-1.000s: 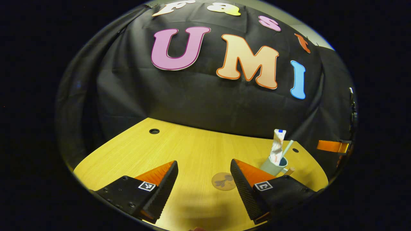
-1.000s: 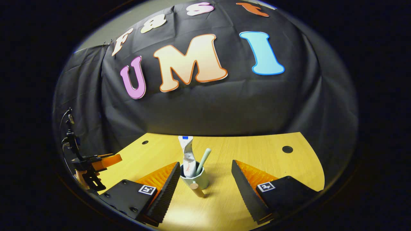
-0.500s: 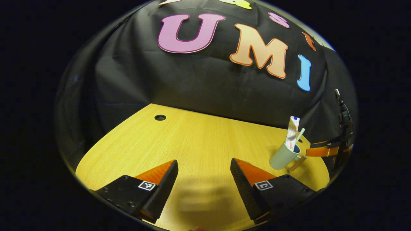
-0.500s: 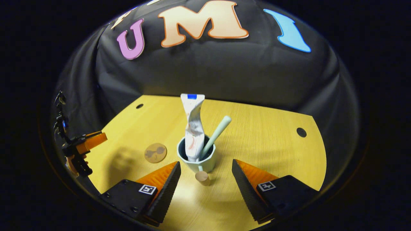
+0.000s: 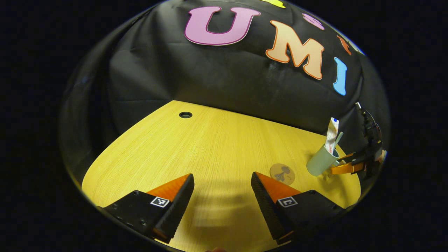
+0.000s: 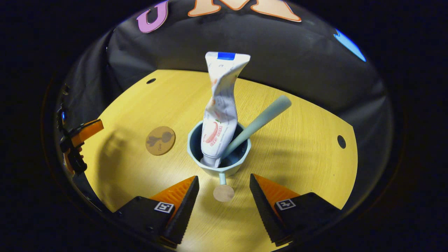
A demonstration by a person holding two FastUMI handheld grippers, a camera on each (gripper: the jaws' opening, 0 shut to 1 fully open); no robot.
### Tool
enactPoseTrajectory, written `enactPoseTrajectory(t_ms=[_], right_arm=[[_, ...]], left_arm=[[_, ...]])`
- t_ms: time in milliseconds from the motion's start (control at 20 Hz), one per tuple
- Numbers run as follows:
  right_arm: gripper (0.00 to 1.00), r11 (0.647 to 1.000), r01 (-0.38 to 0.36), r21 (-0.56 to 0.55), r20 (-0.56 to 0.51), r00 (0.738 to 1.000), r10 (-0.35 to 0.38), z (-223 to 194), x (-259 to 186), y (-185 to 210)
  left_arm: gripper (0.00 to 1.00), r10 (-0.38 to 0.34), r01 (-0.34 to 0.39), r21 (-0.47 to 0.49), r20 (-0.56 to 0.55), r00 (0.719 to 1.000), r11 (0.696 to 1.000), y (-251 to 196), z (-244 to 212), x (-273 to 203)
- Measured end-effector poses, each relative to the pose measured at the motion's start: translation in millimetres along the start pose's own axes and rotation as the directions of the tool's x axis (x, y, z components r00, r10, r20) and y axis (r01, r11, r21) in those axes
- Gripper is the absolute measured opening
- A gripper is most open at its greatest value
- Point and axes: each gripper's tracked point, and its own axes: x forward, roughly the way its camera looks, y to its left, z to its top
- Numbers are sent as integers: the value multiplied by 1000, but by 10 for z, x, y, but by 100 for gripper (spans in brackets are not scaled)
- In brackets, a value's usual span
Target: Put the toothbrush and toothpaste on the desktop into the cup, then pick up the cup and place it on the coaster on the desktop.
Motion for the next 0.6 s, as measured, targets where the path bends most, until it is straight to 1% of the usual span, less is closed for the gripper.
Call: enactPoseTrajectory(t_ms=[50,100,200,250,300,450,500,550,600], right_arm=[[81,1000,1,0,-10,1000,-1,-5,35,-3],[77,1000,4,3,-17,1000,-4,-6,66,-9],[76,1000,2,16,-25,1000,-1,-14,108,-6],[67,1000,-6,21,-35,999,6,-23,104,4],[63,1000,-12,22,-44,999,13,-40,130,14],[39,1000,0,3,-68,998,0,-97,174,-7],[36,1000,-1,5,-62,998,1,-78,177,2],[30,1000,-1,8,-60,998,2,-72,168,4],[30,1000,0,9,-55,998,0,-63,182,1]], left_arm=[[96,-5,5,1,-3,1000,1000,2,-5,17],[95,-10,10,2,-6,1000,1000,4,-11,34],[95,-20,20,4,-21,1000,1000,5,-49,49],[96,-25,25,2,-28,999,1000,1,-67,53],[96,-29,28,-3,-32,999,1000,-12,-87,72],[96,-43,42,-27,-43,998,999,-69,-130,80],[96,-48,46,-31,-50,998,998,-81,-145,95],[96,-53,51,-33,-56,997,998,-85,-159,87],[96,-57,55,-34,-59,997,998,-94,-160,90]])
